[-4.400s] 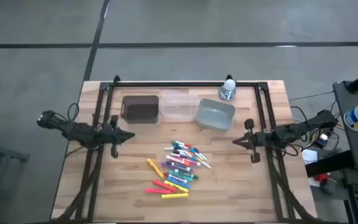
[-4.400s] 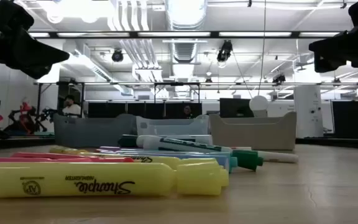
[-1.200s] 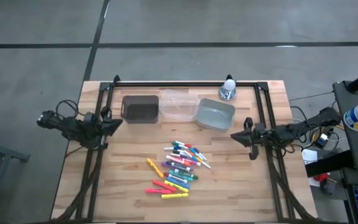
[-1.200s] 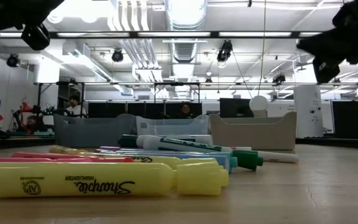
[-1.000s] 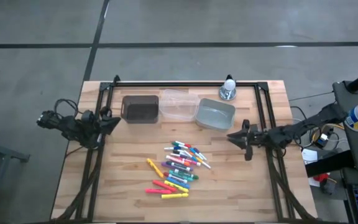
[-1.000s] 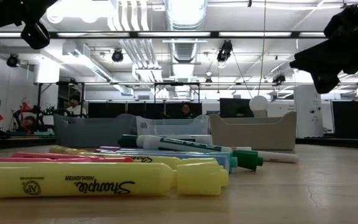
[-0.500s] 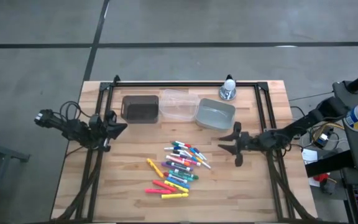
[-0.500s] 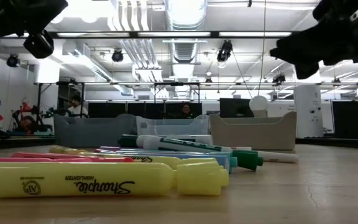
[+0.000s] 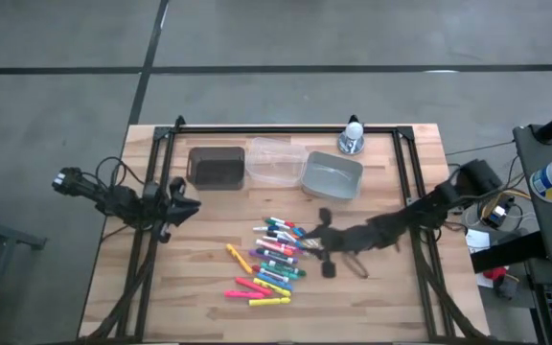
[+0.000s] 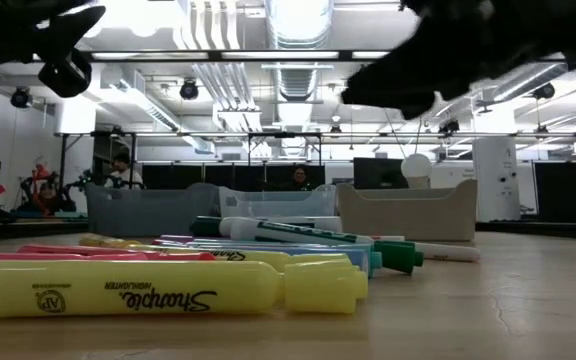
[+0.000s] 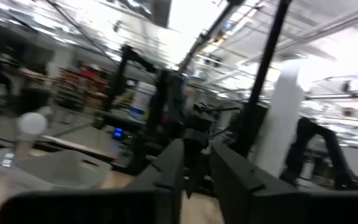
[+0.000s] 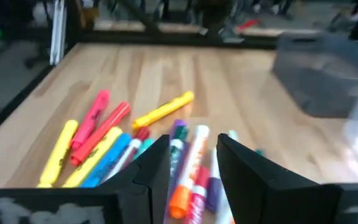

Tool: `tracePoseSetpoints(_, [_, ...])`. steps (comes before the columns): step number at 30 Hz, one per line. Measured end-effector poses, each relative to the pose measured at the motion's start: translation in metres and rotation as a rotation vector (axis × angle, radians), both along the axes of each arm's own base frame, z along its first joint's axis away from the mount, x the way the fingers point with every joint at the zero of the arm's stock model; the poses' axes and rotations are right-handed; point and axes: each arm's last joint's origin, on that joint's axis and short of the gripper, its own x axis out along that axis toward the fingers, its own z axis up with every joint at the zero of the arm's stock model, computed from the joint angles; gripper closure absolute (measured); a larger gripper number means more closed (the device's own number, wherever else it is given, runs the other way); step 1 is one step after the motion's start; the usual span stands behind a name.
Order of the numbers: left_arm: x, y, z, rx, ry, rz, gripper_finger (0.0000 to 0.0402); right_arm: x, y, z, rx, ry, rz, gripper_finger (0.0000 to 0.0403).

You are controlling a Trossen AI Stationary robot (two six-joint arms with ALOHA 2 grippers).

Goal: Pick & Place Markers
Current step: Put the green dry erase marker into the gray bin

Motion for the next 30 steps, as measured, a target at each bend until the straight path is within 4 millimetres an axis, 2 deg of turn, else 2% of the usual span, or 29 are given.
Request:
tracePoseSetpoints(4, [0.000, -0.002, 0.000, -0.047, 0.002, -0.072, 0.0270, 0.026, 0.014, 0.008, -0.037, 0.162, 0.004, 0.0269])
tracePoseSetpoints(7, [0.000, -0.002, 0.000, -0.053, 0.000, -0.085, 0.0263, 0.037, 0.020, 0.012, -0.043, 0.277, -0.020, 0.0274])
tracePoseSetpoints(12, [0.000, -0.002, 0.001, -0.057, -0.011, -0.080, 0.0262, 0.053, 0.028, 0.016, -0.050, 0.324, -0.026, 0.0285])
tracePoseSetpoints(19, [0.000, -0.002, 0.001, -0.122, -0.004, -0.104, 0.0262, 0.069, 0.037, -0.001, -0.027, 0.396, -0.003, 0.0282])
tracePoseSetpoints(25, [0.000, -0.002, 0.000, -0.125, 0.001, -0.110, 0.0262, 0.075, 0.040, -0.012, -0.019, 0.488, -0.049, 0.0274])
tracePoseSetpoints(30, [0.001, -0.002, 0.000, -0.123, 0.007, -0.110, 0.0262, 0.080, 0.042, -0.019, -0.021, 0.497, -0.054, 0.0278])
